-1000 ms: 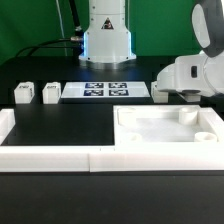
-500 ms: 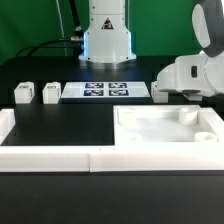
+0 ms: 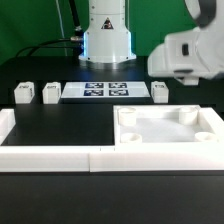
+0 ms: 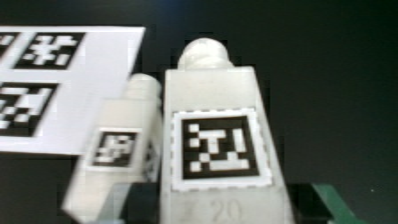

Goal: Assemble square table

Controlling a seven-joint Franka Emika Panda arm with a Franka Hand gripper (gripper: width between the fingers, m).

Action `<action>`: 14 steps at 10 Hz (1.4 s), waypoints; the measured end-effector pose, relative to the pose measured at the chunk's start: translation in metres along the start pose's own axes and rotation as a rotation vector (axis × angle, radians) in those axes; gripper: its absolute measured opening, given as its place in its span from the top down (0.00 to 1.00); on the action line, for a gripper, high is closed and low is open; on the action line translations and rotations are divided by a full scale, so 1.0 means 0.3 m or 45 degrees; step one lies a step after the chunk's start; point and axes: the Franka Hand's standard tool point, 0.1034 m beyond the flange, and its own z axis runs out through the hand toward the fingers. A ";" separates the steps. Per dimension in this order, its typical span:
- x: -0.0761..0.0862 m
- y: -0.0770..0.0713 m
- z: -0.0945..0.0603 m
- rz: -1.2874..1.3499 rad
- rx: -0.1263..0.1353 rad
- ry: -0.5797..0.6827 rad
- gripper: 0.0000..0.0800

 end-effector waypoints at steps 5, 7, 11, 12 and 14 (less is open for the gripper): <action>0.017 0.023 -0.098 -0.025 0.040 0.281 0.63; 0.063 0.045 -0.292 -0.035 0.057 0.547 0.63; 0.067 0.047 -0.451 -0.056 0.066 0.992 0.63; 0.064 0.048 -0.446 -0.057 0.070 1.042 0.63; 0.086 0.046 -0.474 -0.069 0.094 1.279 0.63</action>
Offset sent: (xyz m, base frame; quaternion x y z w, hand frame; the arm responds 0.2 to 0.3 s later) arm 0.0000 0.0000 0.0000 0.0000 0.1296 0.0000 0.9916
